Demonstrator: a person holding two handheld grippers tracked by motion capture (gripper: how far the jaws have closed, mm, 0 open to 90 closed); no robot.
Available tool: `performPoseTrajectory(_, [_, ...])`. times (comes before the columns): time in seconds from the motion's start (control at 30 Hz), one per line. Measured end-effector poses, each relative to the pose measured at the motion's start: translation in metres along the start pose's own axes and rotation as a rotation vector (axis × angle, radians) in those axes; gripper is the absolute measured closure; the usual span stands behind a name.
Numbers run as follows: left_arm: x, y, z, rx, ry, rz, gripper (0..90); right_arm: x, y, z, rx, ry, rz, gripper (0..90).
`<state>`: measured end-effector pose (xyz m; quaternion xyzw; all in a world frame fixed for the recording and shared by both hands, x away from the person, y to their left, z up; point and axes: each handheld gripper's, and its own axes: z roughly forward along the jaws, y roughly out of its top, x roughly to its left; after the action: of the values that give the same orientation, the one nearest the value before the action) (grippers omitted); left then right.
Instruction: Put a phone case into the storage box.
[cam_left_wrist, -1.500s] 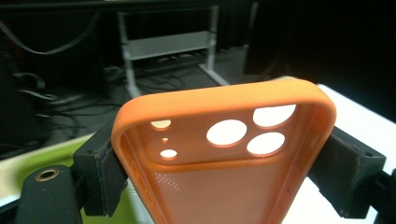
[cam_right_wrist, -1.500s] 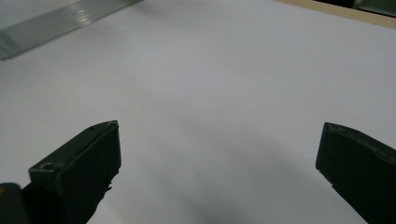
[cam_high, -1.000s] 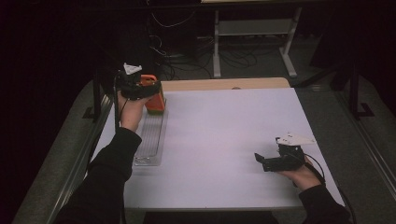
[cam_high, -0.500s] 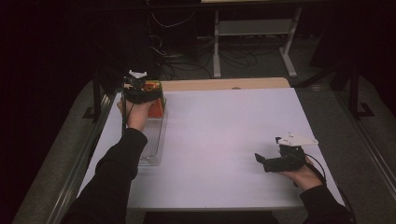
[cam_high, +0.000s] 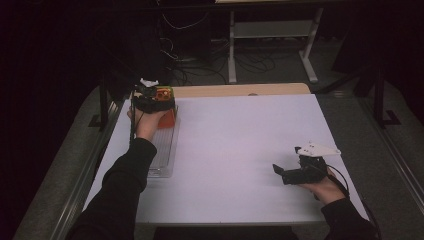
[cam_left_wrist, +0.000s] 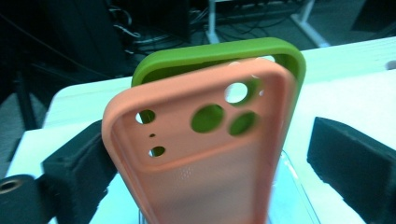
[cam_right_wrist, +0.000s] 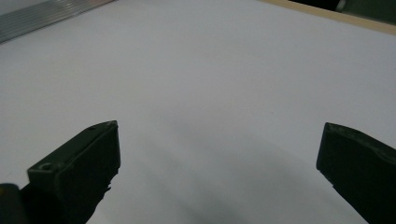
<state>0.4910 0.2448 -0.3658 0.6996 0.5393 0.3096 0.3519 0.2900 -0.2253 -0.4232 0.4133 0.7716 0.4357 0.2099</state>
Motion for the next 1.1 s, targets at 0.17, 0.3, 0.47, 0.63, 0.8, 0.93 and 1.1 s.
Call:
performPoseTrajectory(0.17, [0.002,0.001,-0.008,-0.016,-0.027,0.003,1.5,0.001,0.001,0.001,0.002,0.003,-0.016,0.0])
performPoseTrajectory(0.3, [0.005,0.002,-0.021,-0.021,-0.054,0.020,0.0,0.000,0.001,0.000,-0.002,0.004,-0.008,0.0])
performPoseTrajectory(0.47, [0.007,0.001,-0.039,-0.041,-0.114,0.046,0.0,0.000,0.002,0.000,-0.008,0.010,-0.007,0.0])
performPoseTrajectory(0.63, [0.004,-0.005,-0.058,-0.036,-0.212,0.105,0.0,0.003,0.004,-0.002,-0.007,0.018,-0.006,0.0])
performPoseTrajectory(0.8, [-0.005,-0.017,-0.078,-0.047,-0.332,0.157,0.0,0.005,0.007,-0.006,-0.017,0.027,-0.024,0.0])
performPoseTrajectory(0.93, [-0.011,-0.029,-0.093,-0.055,-0.425,0.202,0.0,0.006,0.007,-0.010,-0.019,0.042,-0.023,0.0])
performPoseTrajectory(1.1, [-0.017,-0.044,-0.109,-0.062,-0.516,0.234,0.0,0.005,0.006,-0.012,-0.021,0.058,-0.028,0.0])
